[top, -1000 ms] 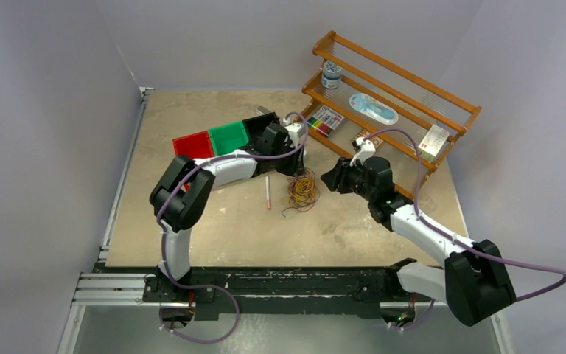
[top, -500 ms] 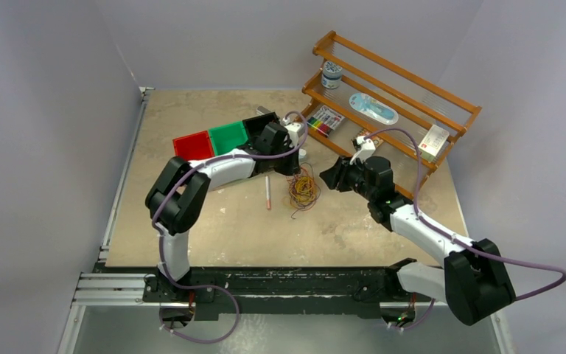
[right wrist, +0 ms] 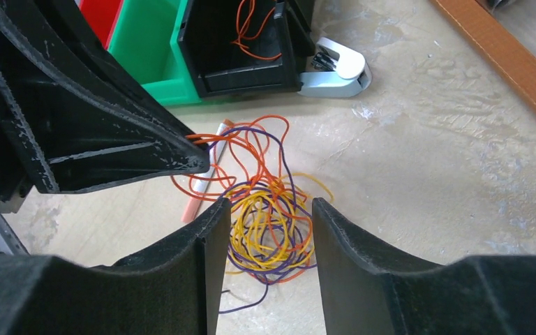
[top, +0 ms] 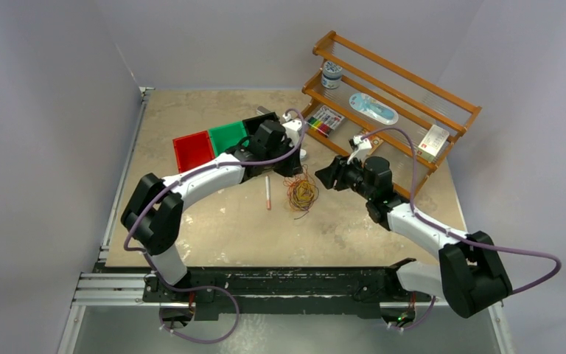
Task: Untangle the cables
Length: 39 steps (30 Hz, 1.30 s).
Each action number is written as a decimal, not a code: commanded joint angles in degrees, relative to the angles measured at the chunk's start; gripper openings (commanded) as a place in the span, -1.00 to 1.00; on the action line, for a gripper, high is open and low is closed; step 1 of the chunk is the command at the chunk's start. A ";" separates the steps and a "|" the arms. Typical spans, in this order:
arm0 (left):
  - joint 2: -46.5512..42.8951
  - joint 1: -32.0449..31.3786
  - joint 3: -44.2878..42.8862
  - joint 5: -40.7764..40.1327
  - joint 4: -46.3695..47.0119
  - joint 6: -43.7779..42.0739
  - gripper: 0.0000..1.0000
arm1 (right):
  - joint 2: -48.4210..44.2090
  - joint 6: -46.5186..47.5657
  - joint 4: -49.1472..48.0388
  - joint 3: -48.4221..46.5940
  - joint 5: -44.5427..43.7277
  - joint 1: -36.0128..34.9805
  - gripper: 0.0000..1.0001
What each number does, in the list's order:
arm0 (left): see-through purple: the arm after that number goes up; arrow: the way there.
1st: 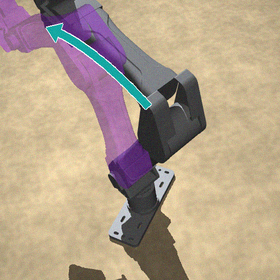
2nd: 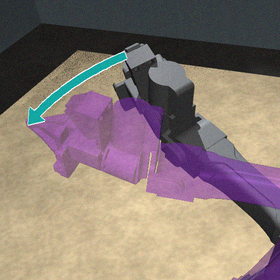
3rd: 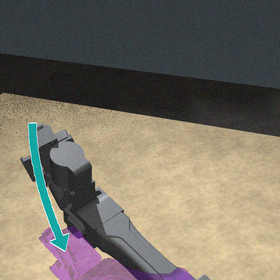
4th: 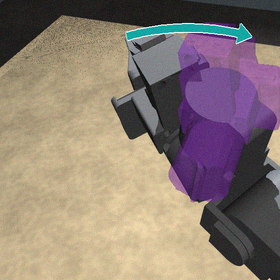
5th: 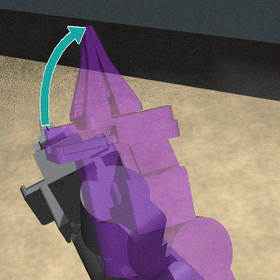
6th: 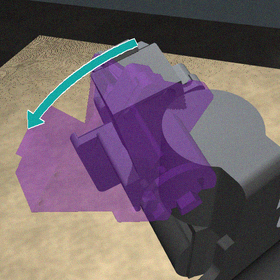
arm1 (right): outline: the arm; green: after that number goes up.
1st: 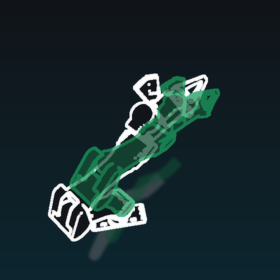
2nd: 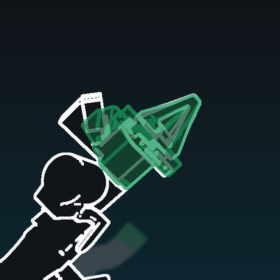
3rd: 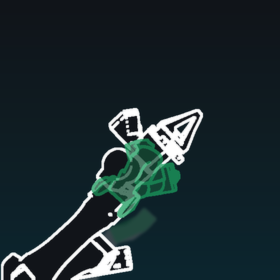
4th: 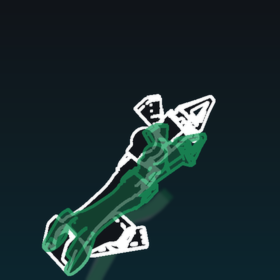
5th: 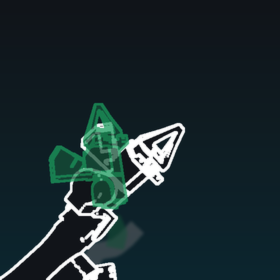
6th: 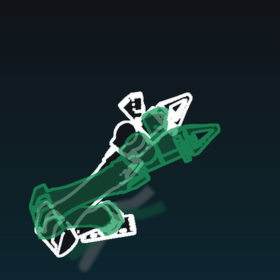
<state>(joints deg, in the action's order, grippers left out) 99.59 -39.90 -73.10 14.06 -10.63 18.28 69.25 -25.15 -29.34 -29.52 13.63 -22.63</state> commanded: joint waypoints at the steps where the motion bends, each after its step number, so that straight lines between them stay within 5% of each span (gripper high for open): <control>1: -3.94 -0.24 4.13 -3.01 -1.14 0.72 -1.00 | 0.23 3.14 -5.38 0.62 3.95 0.07 0.01; 11: -3.27 -0.27 10.21 -6.90 3.46 4.73 -0.91 | 3.50 4.15 -7.68 -0.36 6.18 0.04 0.05; 25: -5.47 0.17 9.17 -10.15 0.82 3.74 -0.20 | 4.95 3.83 -8.50 -1.04 7.50 0.05 0.06; 39: -6.85 5.19 13.98 -3.75 6.60 6.94 -0.35 | 6.33 3.04 -9.59 -1.42 9.02 0.05 0.06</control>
<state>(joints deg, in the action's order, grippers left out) 93.93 -34.48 -59.18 7.70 -7.55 24.43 75.77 -22.09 -36.14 -28.93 20.78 -22.63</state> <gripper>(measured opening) 0.336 0.529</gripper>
